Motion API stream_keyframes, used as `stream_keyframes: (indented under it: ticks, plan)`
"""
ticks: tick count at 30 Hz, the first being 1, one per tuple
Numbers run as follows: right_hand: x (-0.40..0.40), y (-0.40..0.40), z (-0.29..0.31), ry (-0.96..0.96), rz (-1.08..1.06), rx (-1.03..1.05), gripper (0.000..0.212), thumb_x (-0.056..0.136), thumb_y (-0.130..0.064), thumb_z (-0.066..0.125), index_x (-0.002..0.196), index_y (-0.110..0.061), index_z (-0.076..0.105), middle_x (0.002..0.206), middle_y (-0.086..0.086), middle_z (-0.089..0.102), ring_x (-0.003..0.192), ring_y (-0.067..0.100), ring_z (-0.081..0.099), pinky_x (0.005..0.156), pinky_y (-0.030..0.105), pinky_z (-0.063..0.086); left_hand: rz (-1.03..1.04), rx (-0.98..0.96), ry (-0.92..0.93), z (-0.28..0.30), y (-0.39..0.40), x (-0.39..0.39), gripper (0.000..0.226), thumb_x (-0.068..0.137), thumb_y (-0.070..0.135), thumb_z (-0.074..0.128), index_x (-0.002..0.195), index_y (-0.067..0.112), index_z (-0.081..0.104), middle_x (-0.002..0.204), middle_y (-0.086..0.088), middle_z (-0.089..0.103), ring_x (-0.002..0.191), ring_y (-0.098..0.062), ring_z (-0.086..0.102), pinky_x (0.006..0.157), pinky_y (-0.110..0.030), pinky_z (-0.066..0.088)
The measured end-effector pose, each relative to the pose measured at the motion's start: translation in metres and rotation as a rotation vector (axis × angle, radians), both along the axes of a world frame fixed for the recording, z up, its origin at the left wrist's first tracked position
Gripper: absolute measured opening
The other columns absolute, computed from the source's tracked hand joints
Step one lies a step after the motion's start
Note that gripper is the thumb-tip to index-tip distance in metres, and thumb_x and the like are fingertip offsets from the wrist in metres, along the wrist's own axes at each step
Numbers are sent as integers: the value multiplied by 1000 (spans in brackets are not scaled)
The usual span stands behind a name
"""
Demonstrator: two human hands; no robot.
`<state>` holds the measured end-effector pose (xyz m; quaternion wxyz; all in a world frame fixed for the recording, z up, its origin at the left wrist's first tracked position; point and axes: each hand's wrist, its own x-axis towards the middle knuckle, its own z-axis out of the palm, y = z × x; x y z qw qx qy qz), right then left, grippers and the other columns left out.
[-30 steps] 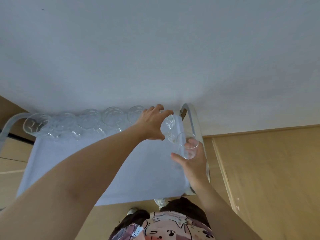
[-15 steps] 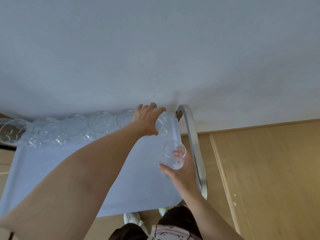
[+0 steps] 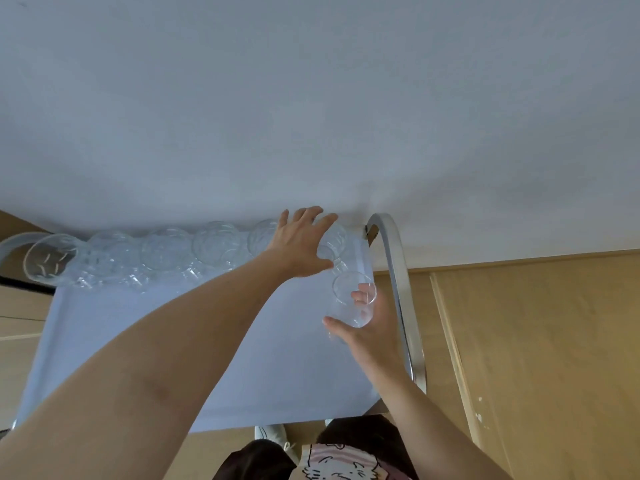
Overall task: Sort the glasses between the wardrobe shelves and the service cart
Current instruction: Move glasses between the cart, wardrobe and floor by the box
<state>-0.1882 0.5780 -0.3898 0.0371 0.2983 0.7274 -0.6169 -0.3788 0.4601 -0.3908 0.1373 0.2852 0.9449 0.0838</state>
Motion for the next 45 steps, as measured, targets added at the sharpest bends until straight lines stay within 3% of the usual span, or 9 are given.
stream_keyframes:
  ticks: [4, 8, 10, 14, 26, 30, 35, 40, 45]
  plan:
    - [-2, -13, 8, 14, 38, -2, 70, 68, -24, 93, 120, -38, 49, 117, -15, 57, 120, 7, 54, 90, 21, 46, 114, 127, 32, 16, -28, 10, 86, 83, 60, 67, 154, 27, 33, 159, -8, 32, 146, -30, 29, 121, -47, 22]
    - [5, -32, 17, 29, 49, 15, 74, 68, -26, 92, 126, -36, 48, 118, -17, 54, 122, 6, 52, 99, 41, 53, 110, 134, 87, 29, -64, 30, 81, 85, 57, 67, 153, 25, 35, 158, -9, 34, 145, -31, 30, 119, -47, 22]
    - [11, -44, 19, 57, 36, 35, 76, 67, -26, 93, 127, -35, 49, 117, -18, 55, 122, 6, 54, 96, 33, 52, 111, 151, 97, 33, -84, 42, 79, 86, 55, 67, 152, 25, 37, 159, -9, 34, 145, -31, 30, 118, -48, 22]
    - [32, -73, 21, 96, 3, 50, 79, 58, -35, 94, 125, -38, 50, 118, -18, 58, 120, 1, 56, 74, 9, 46, 118, 135, 110, 35, -123, 66, 77, 86, 54, 66, 152, 26, 37, 160, -7, 32, 145, -32, 30, 118, -49, 22]
    - [90, -137, 42, 202, 102, 98, 77, 63, -31, 95, 125, -38, 50, 119, -17, 58, 117, 3, 56, 81, 14, 44, 210, 73, 116, 55, -212, 163, 81, 89, 56, 61, 156, 30, 24, 167, -4, 13, 149, -32, 22, 120, -54, 21]
    - [110, -144, 46, 254, 172, 107, 76, 64, -29, 96, 124, -37, 50, 118, -15, 59, 116, 5, 57, 91, 20, 43, 284, 80, 152, 63, -228, 200, 81, 89, 56, 61, 156, 29, 24, 166, -5, 14, 148, -33, 23, 119, -54, 21]
    - [150, -146, 41, 282, 274, 67, 73, 64, -29, 96, 119, -41, 50, 117, -16, 60, 114, 1, 57, 86, 14, 41, 387, 52, 142, 65, -240, 270, 81, 90, 58, 59, 157, 30, 23, 167, -5, 12, 149, -33, 21, 120, -54, 20]
    - [199, -150, 28, 273, 316, 12, 73, 63, -21, 97, 119, -32, 52, 117, -7, 60, 114, 12, 57, 70, 4, 47, 441, -1, 99, 57, -244, 347, 80, 90, 58, 58, 156, 30, 24, 167, -4, 10, 148, -33, 21, 119, -53, 22]
    - [240, -154, 20, 240, 376, 24, 75, 65, -25, 96, 122, -34, 49, 117, -11, 57, 117, 12, 55, 78, 10, 46, 474, 6, 80, 49, -247, 403, 79, 89, 57, 60, 155, 30, 25, 167, -5, 11, 147, -34, 24, 117, -53, 24]
